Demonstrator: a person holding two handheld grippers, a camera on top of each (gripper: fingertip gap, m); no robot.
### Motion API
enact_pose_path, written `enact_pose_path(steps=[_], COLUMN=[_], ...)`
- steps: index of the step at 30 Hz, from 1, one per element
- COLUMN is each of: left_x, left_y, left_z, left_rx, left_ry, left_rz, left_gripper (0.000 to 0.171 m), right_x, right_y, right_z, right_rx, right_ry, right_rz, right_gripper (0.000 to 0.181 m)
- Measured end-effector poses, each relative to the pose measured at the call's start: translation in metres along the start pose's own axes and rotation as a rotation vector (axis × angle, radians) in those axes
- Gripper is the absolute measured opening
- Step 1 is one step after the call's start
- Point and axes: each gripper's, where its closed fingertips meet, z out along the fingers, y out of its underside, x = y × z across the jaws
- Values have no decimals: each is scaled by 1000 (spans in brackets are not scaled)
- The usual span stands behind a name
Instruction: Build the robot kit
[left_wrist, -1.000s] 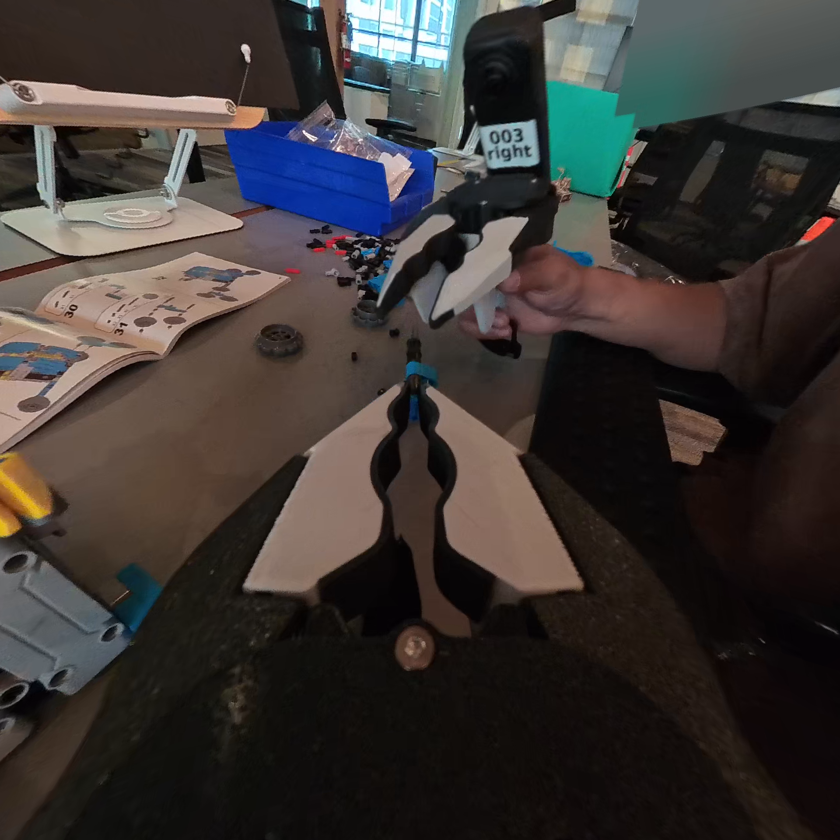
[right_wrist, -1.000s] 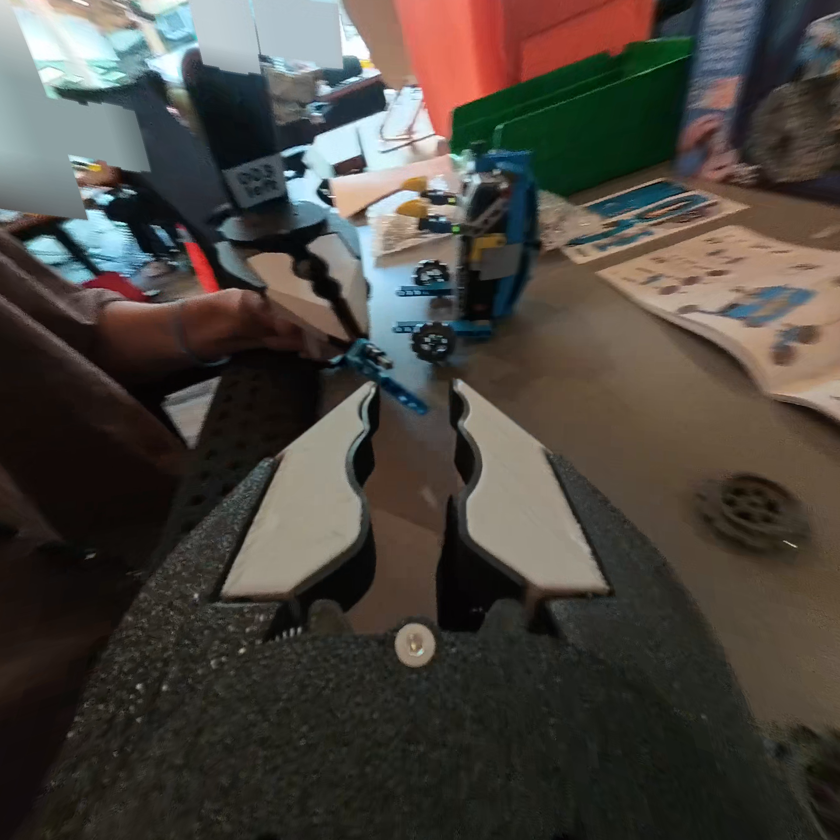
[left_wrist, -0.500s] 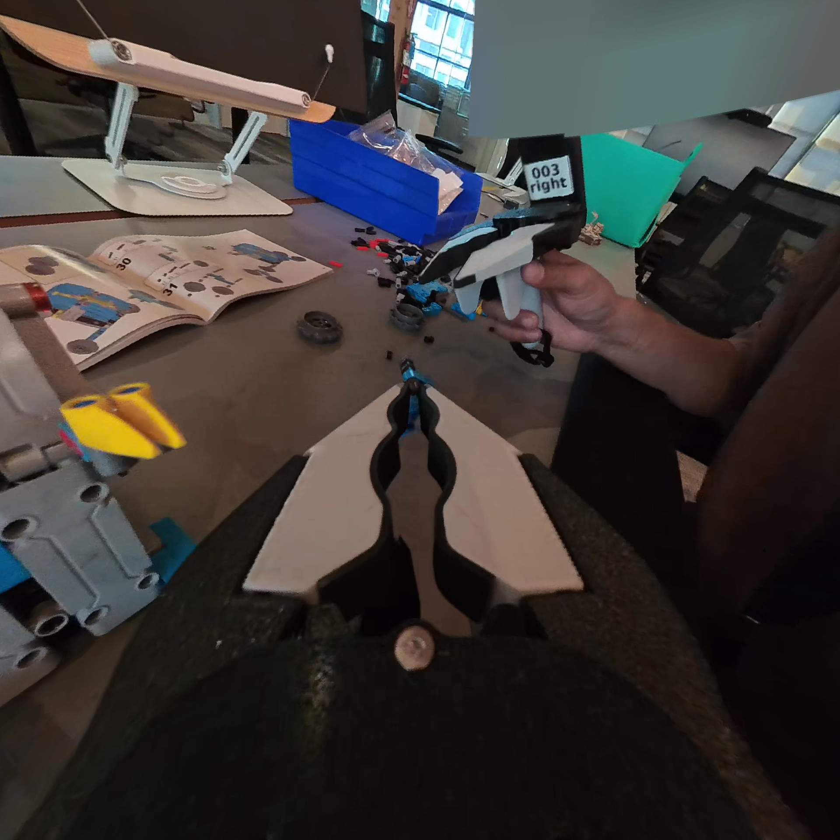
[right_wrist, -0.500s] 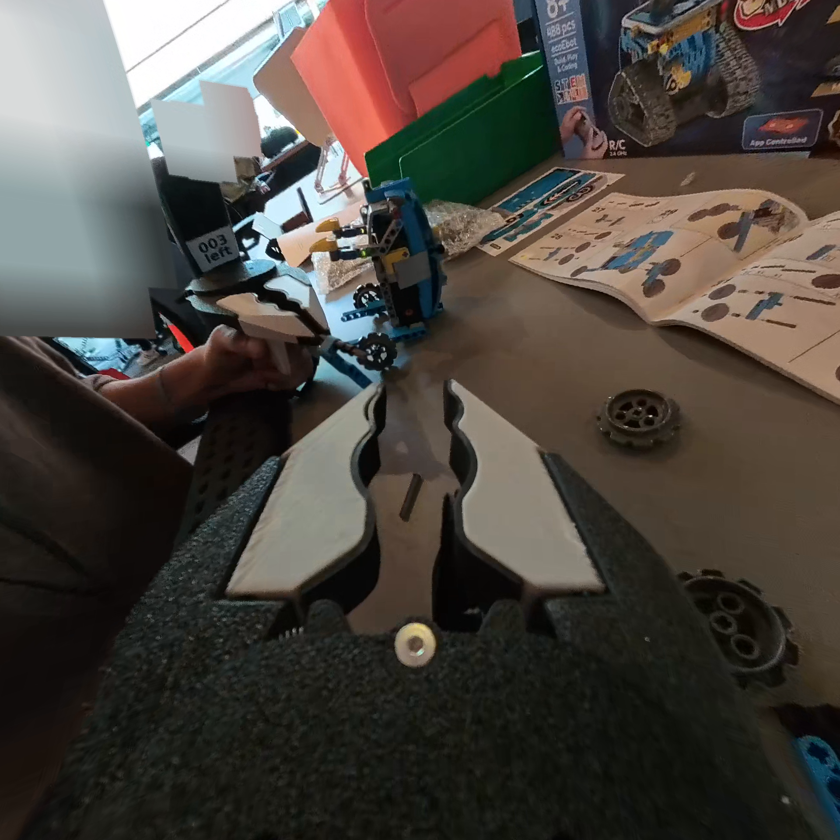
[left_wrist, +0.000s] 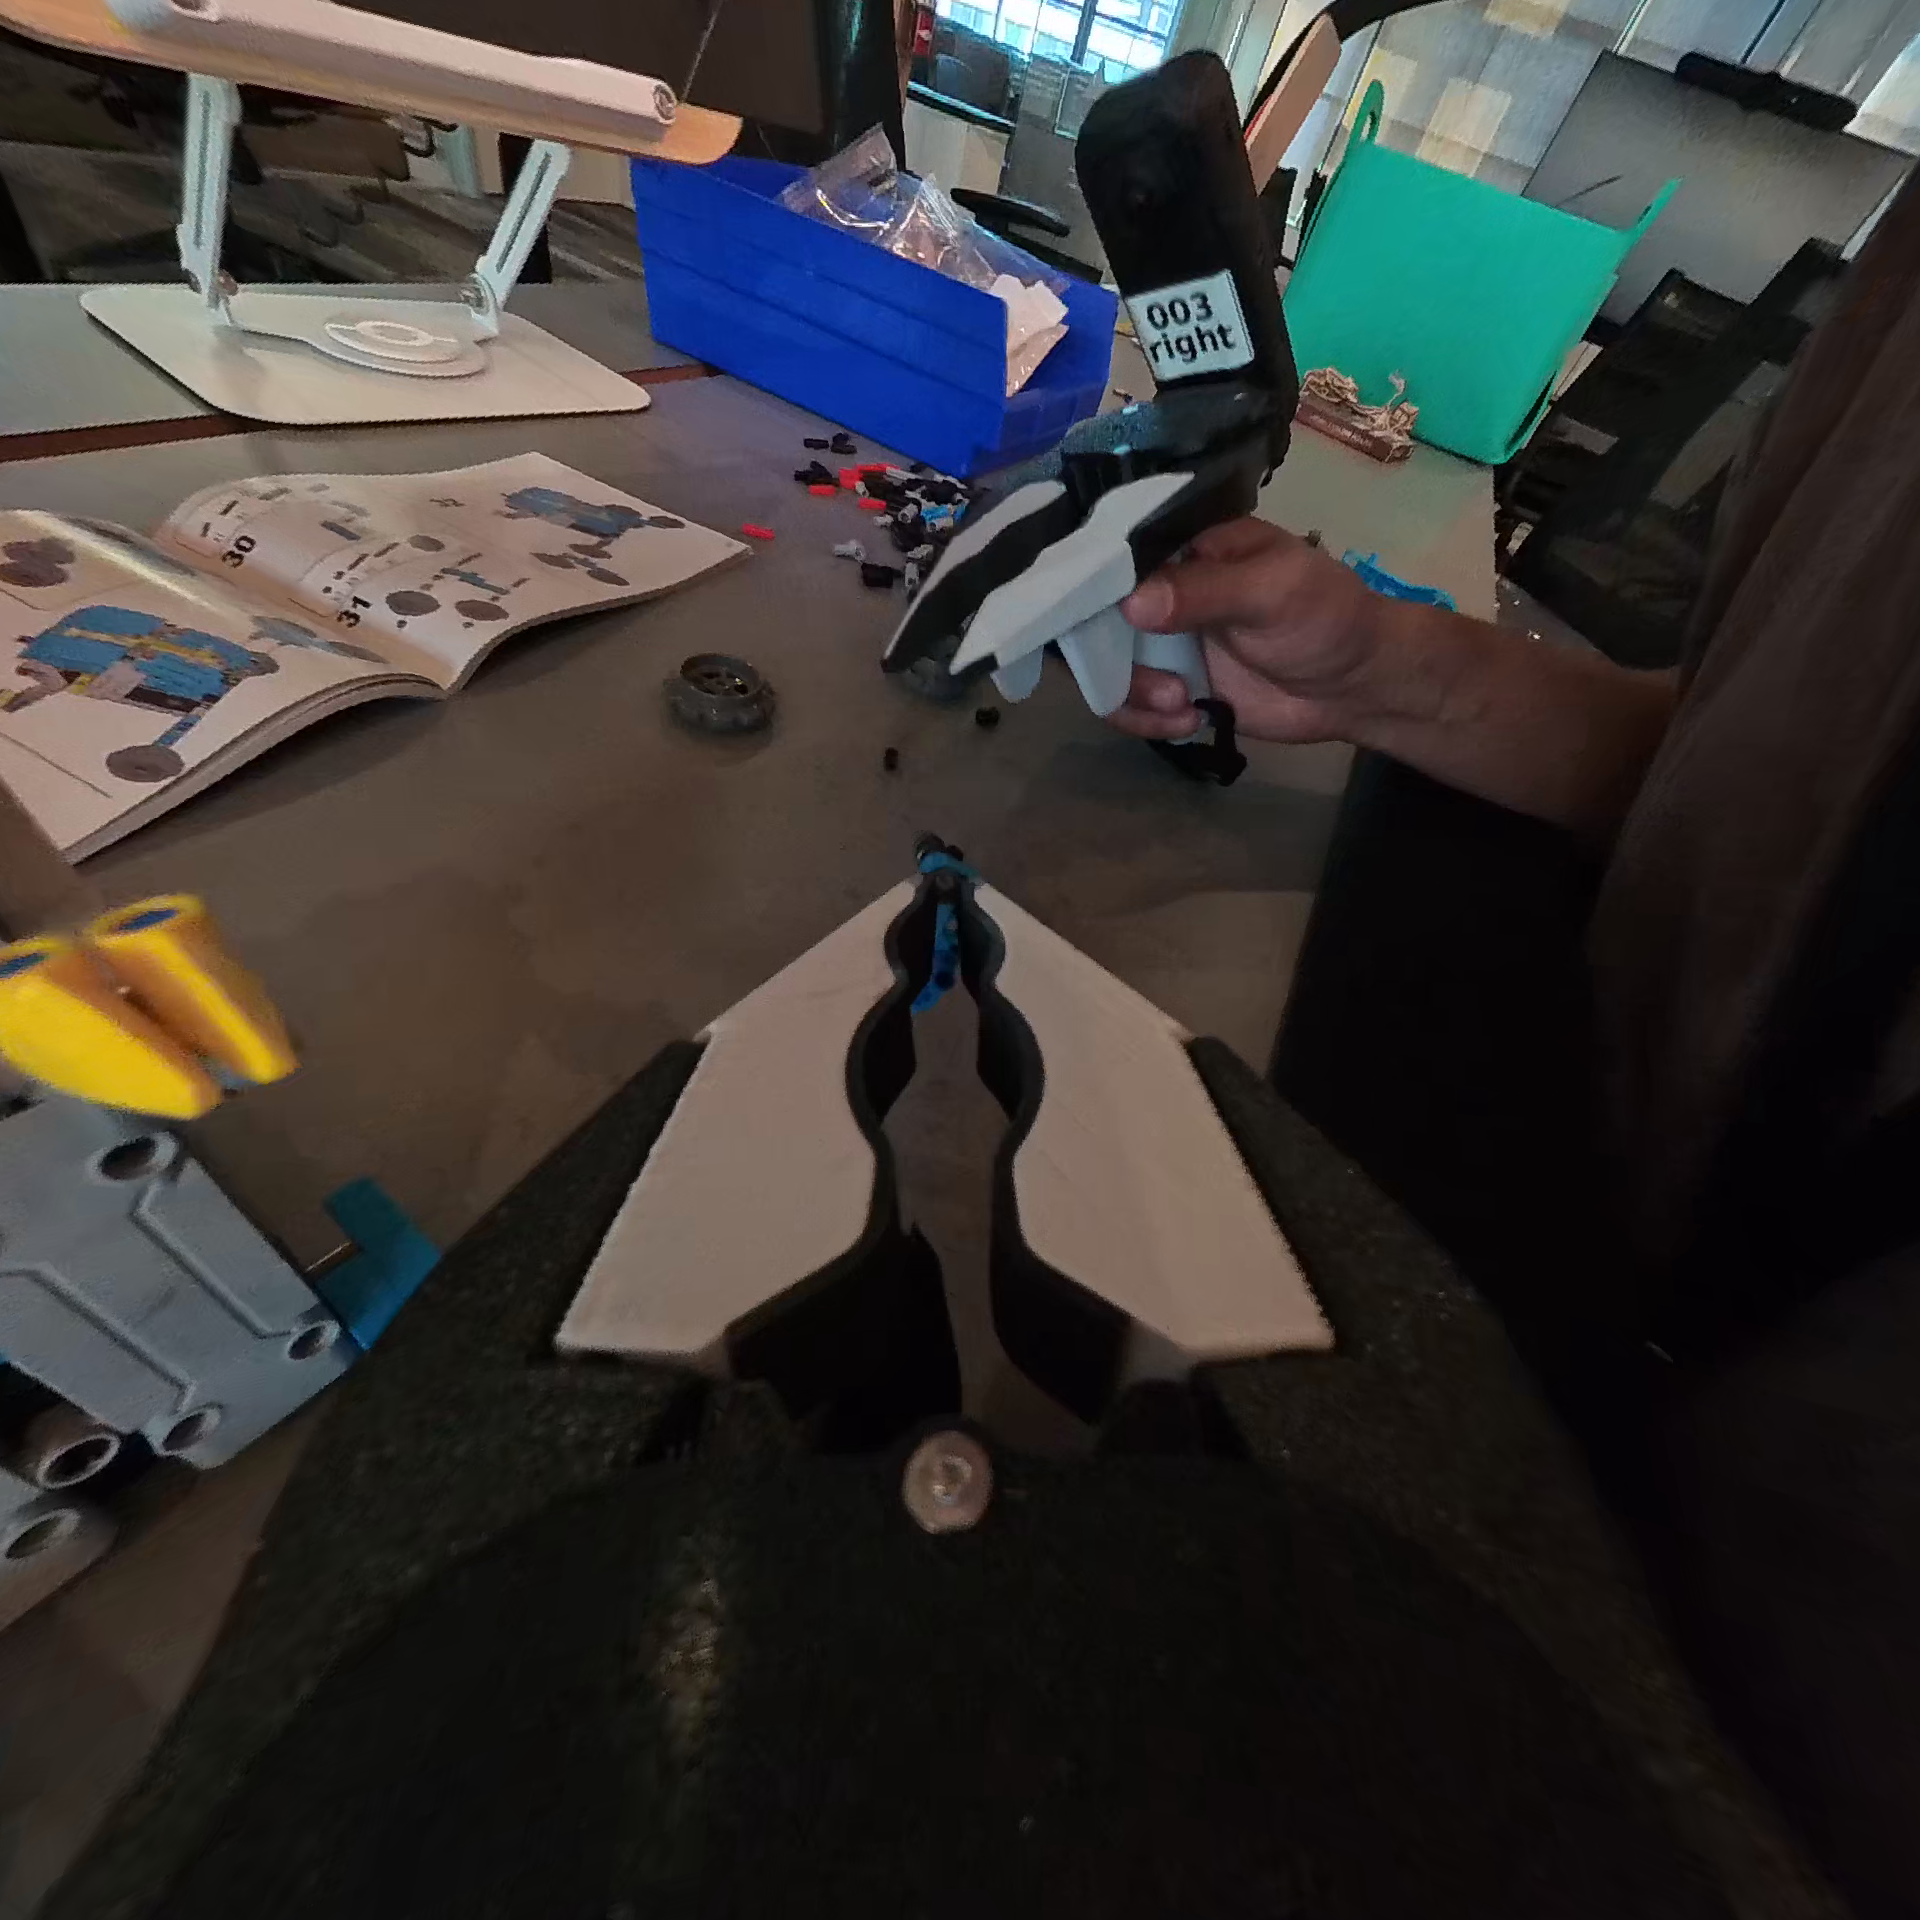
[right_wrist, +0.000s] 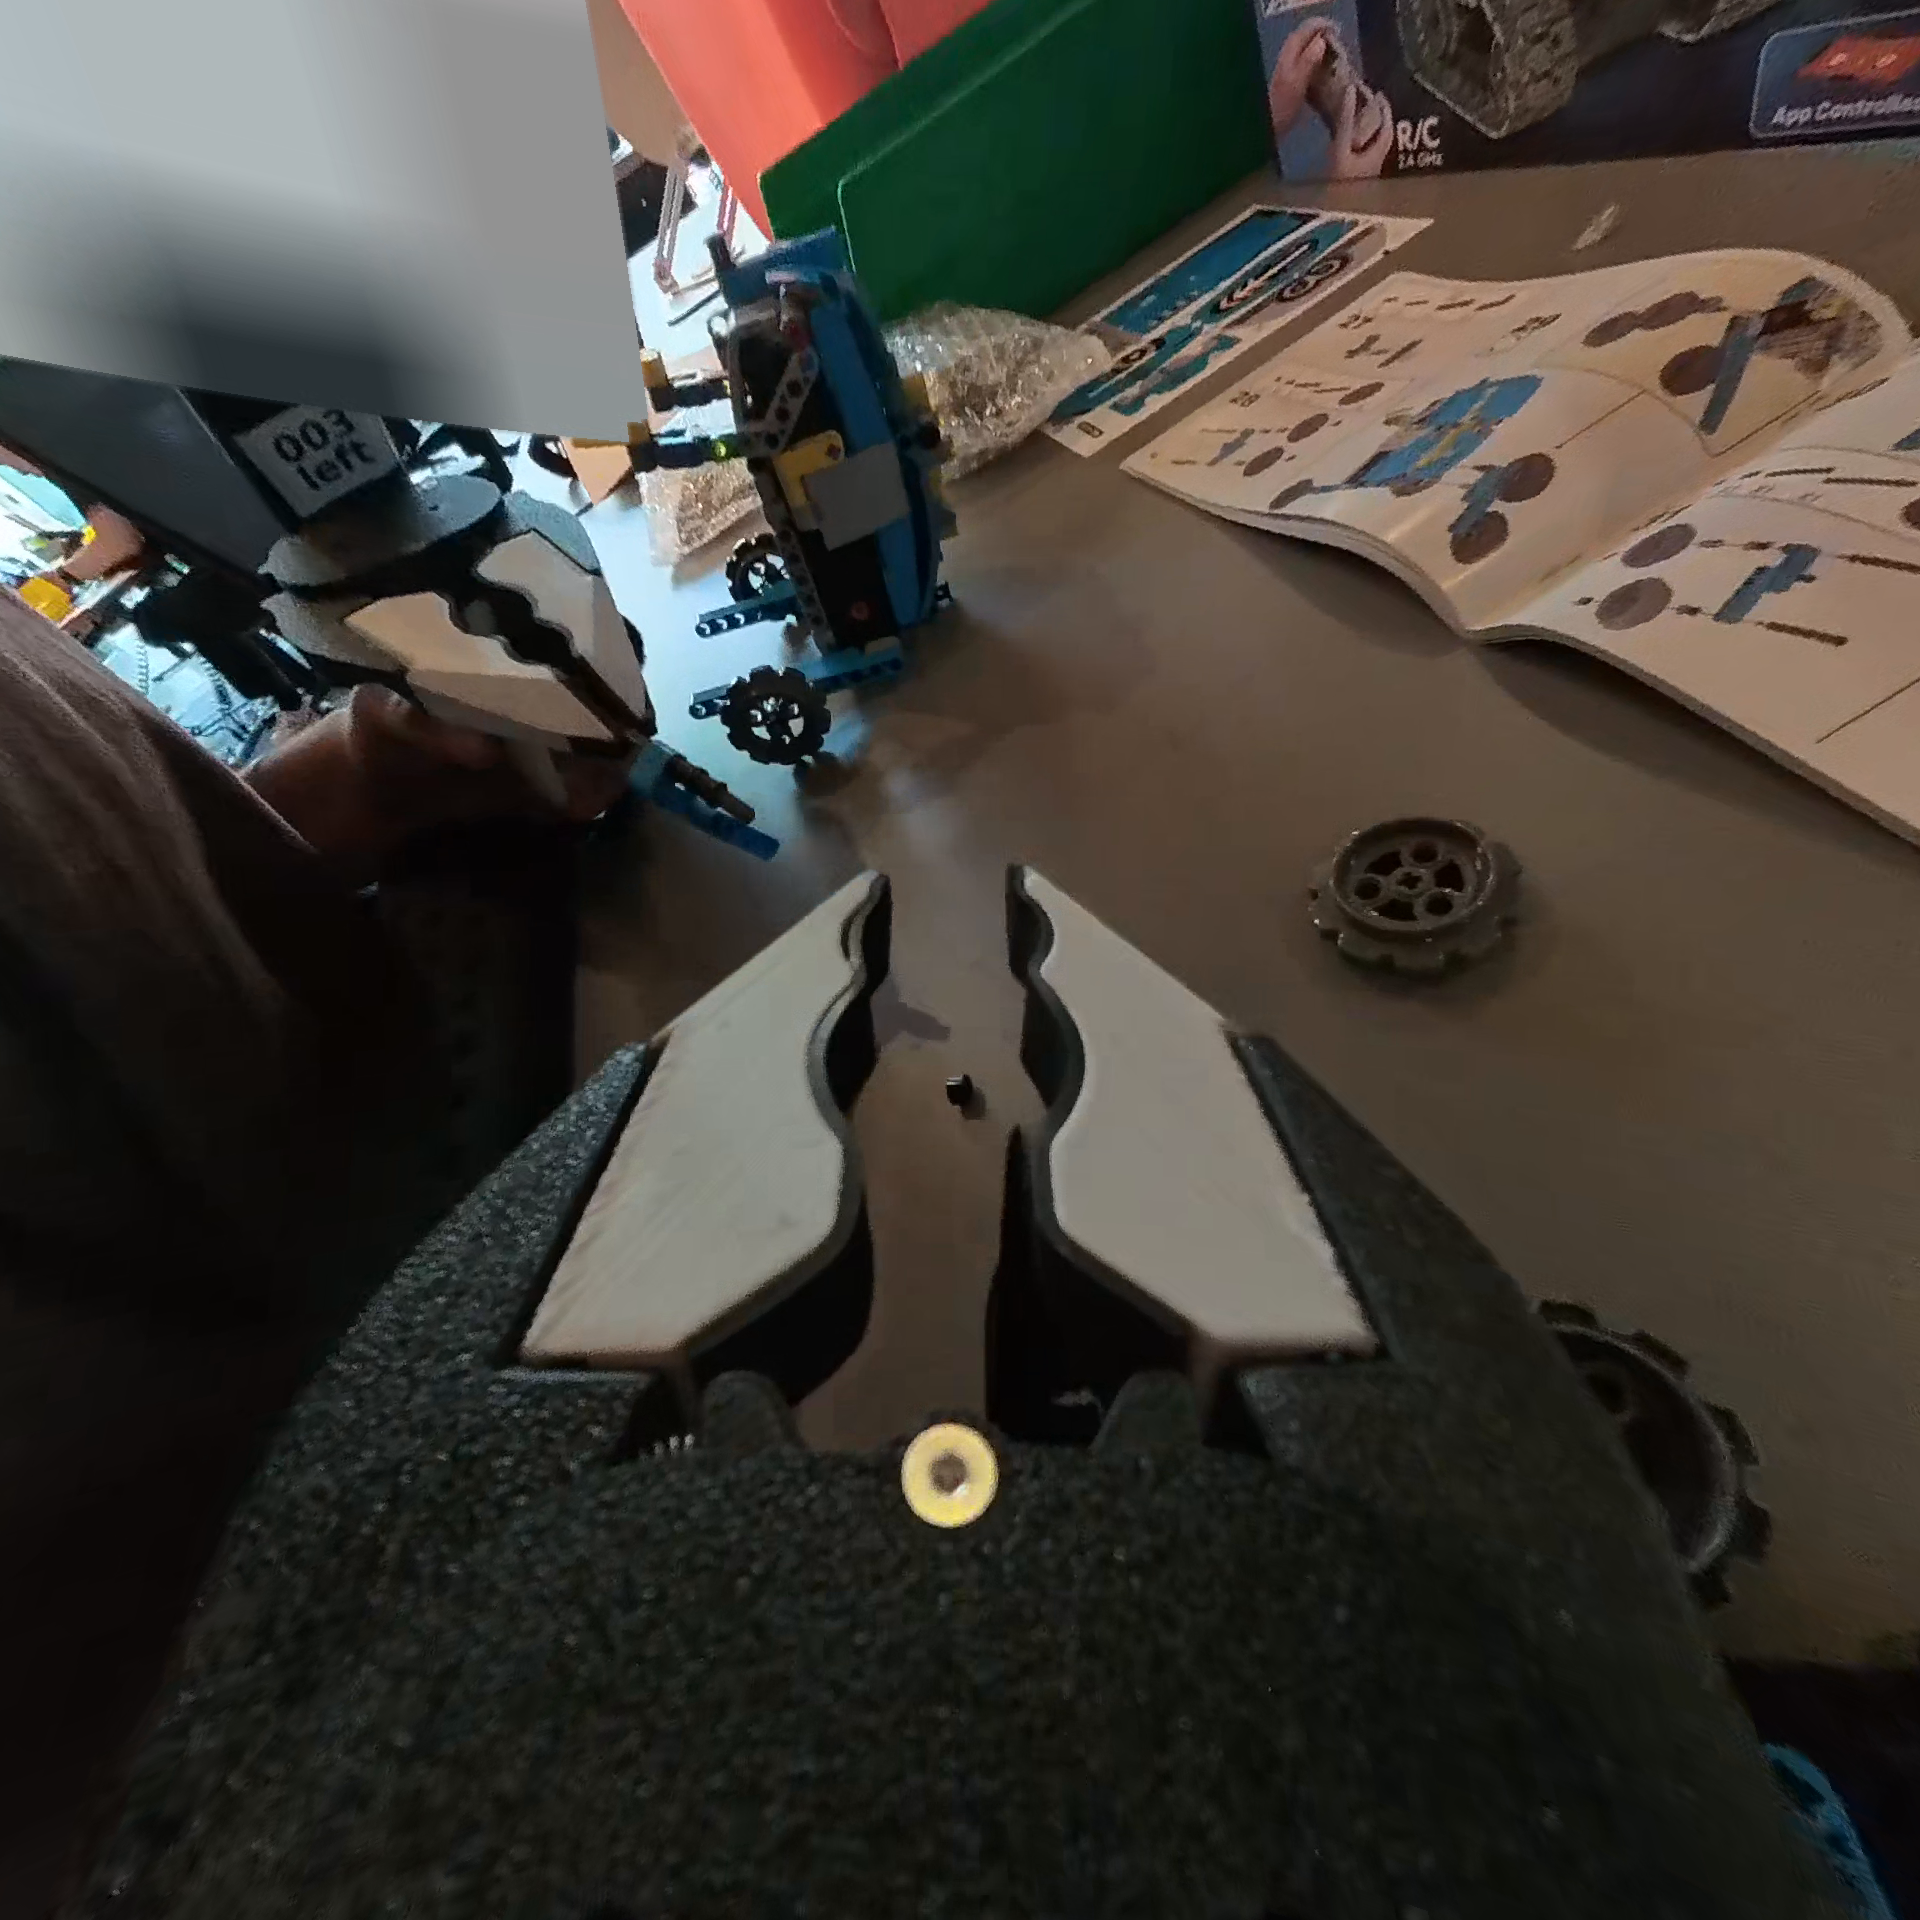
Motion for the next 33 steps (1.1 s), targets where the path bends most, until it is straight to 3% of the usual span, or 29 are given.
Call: enact_pose_path(steps=[29, 33], left_x=[-9, -2], left_y=[-6, -9], left_z=[-6, -8], left_rx=[50, 71], left_ry=[14, 51], left_rz=[-104, -90], left_gripper=[3, 3], right_x=[-10, -35], right_y=[-3, -7], right_z=[-3, -1], right_rx=[21, 33], right_ry=[-57, -144], right_rz=[22, -38], right_gripper=[20, 33])
